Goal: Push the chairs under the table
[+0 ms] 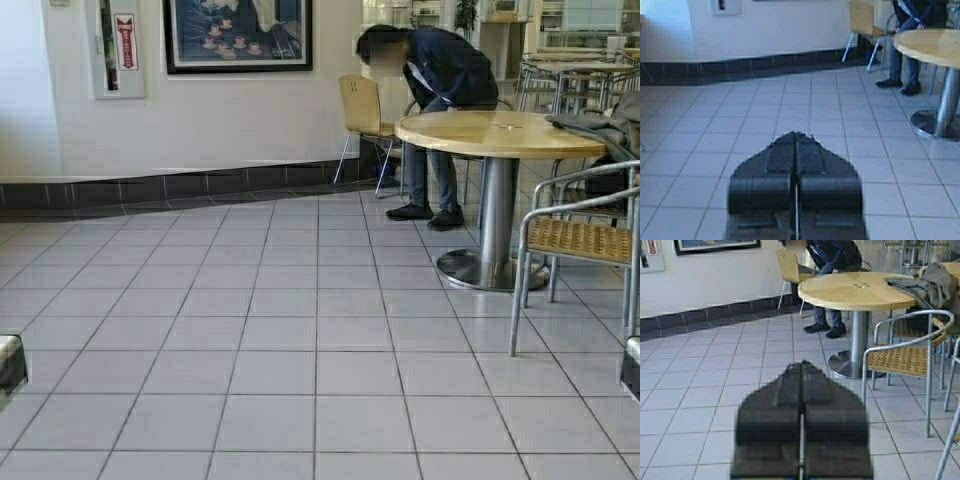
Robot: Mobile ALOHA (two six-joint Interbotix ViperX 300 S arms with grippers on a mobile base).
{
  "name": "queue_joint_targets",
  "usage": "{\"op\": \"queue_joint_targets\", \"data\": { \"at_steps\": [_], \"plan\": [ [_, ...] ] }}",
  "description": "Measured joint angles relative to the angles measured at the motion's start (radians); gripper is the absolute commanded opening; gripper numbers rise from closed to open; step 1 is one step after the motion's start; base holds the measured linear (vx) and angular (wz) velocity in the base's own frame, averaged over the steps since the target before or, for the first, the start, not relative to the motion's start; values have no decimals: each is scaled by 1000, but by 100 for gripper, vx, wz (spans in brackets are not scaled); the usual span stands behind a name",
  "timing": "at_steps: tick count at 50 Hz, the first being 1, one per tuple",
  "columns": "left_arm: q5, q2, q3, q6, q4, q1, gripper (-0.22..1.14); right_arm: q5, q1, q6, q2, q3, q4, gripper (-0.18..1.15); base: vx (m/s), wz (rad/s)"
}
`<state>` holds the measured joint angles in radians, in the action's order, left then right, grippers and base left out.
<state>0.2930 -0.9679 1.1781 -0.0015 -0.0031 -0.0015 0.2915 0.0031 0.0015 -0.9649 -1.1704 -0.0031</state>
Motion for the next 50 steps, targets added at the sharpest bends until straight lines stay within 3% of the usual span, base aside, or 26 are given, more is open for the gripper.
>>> {"op": "queue_joint_targets", "data": {
  "at_steps": [6, 17, 50],
  "plan": [
    [3, 0, 2, 5, 0, 12, 2, -5, -2, 20, 0, -6, 2, 5, 8, 8],
    [9, 0, 2, -6, 0, 72, 3, -35, 0, 29, 0, -9, 0, 5, 14, 10],
    [11, 3, 14, -14, 0, 75, 3, -49, -2, 35, 2, -15, 3, 5, 26, 16]
  ]
}}
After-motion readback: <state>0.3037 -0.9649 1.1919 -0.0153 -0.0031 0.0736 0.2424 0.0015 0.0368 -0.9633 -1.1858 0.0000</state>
